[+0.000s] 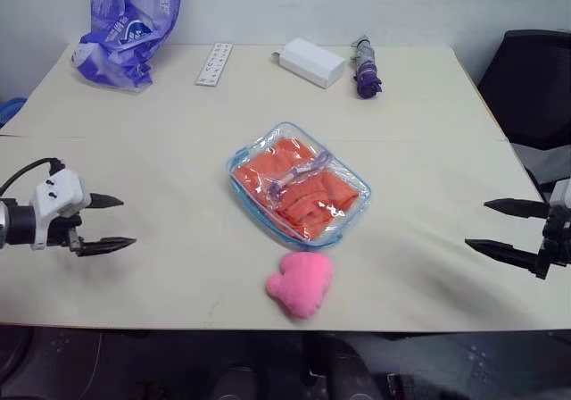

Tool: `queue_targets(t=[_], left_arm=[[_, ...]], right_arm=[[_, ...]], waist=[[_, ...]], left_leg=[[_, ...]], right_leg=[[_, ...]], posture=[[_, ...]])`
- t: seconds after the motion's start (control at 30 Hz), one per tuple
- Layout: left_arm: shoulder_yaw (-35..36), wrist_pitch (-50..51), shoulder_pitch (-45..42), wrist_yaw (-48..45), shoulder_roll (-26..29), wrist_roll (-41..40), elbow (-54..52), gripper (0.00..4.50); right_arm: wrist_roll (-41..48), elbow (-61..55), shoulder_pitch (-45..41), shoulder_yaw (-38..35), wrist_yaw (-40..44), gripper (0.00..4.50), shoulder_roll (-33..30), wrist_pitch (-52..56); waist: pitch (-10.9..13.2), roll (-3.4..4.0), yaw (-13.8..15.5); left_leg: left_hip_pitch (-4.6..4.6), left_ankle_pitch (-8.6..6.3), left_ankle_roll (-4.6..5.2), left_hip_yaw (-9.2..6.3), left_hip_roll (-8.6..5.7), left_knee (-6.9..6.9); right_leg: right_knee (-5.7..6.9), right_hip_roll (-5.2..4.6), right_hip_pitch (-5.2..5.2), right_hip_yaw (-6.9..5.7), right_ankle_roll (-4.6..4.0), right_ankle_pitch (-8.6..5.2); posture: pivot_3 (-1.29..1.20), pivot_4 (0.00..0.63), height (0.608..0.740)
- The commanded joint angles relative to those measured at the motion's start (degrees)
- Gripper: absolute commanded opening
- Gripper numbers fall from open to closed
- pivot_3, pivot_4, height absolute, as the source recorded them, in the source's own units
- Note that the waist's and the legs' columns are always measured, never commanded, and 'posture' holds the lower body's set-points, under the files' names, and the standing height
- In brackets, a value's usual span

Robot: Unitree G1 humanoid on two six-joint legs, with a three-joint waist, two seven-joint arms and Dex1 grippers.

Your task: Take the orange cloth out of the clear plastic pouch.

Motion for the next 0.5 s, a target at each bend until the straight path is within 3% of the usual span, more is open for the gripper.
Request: queue_targets(t=[0.03, 0.5], left_arm=[[1.63, -0.98, 0.65, 0.26, 0.73, -0.41, -1.77, 4.47], [1.06, 4.76, 0.08, 3.04, -1.75, -2.19, -6.10, 4.47]], right_arm=[[-0.01, -2.06, -0.30, -1.74, -1.39, 4.50, 0.78, 0.03], [-0.64, -4.64, -0.94, -1.42, -5.27, 4.50, 1.79, 0.86]], waist=[[0.01, 0.02, 0.00], [0.02, 0.03, -0.04]], left_leg=[[0.00, 0.01, -0.02, 0.00, 0.00, 0.00], [0.03, 0.05, -0.08, 0.07, -0.02, 0.02]], right_leg=[[0.01, 0.00, 0.00, 0.00, 0.00, 0.00], [0.14, 0.00, 0.00, 0.07, 0.00, 0.00]], posture=[[0.00, 0.150, 0.740], [0.00, 0.150, 0.740]])
